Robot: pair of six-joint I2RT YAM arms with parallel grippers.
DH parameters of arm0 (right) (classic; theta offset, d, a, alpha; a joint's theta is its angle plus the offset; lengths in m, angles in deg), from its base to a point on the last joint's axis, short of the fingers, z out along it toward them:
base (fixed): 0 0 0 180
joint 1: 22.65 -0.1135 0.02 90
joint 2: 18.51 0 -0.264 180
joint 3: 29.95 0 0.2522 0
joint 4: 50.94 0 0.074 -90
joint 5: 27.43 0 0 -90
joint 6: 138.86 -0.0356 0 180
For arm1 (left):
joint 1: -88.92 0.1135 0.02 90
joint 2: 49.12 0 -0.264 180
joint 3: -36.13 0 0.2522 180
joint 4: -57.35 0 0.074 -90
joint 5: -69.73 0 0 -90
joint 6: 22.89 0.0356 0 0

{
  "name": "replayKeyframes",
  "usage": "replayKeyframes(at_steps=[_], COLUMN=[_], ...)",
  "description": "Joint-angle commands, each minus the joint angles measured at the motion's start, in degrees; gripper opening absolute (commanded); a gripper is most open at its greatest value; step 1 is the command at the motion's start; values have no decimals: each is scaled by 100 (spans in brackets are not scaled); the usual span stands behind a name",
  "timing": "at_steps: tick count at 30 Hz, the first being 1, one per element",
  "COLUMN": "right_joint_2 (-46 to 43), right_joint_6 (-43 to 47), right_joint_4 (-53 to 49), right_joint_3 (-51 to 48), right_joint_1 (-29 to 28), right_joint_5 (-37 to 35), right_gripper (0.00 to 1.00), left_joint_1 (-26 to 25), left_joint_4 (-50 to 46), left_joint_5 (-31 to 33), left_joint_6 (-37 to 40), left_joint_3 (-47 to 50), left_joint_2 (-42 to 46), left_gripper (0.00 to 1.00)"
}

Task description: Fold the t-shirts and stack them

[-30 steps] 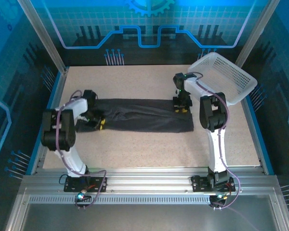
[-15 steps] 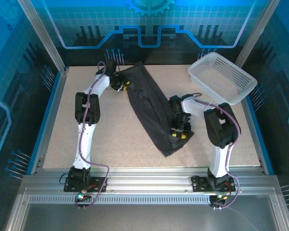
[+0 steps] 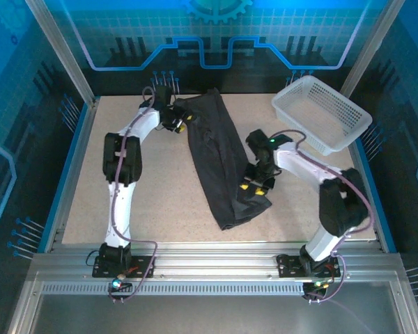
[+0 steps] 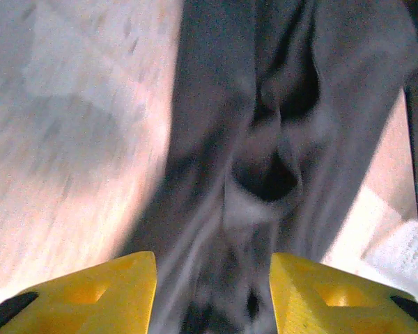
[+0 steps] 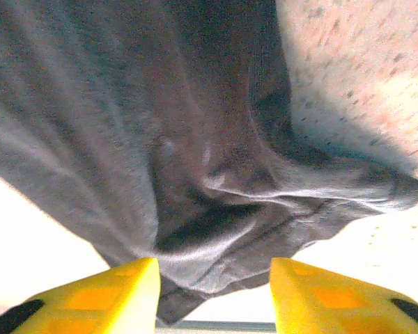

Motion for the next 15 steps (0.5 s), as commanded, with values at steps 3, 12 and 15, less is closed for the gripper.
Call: replayKeyframes(at_steps=[3, 12, 15], right_joint_2=[-299, 849, 1068], right_joint_6=[1683, 3294, 3453], right_joint_4=[40, -181, -384], right_joint_3=[-550, -290, -116], right_joint_1=[591, 514, 396], right_joint_5=[428, -369, -748], right_gripper=[56, 49, 47], left_joint_1=[-621, -1852, -2108], left_joint_4=[232, -214, -409], left_joint_5=[-267, -1268, -1280], left_joint_6=[-30, -223, 5], left_joint_3=[2237, 4851, 5150], left_joint_2=[2064, 3561, 3798], left_gripper=[48, 46, 42])
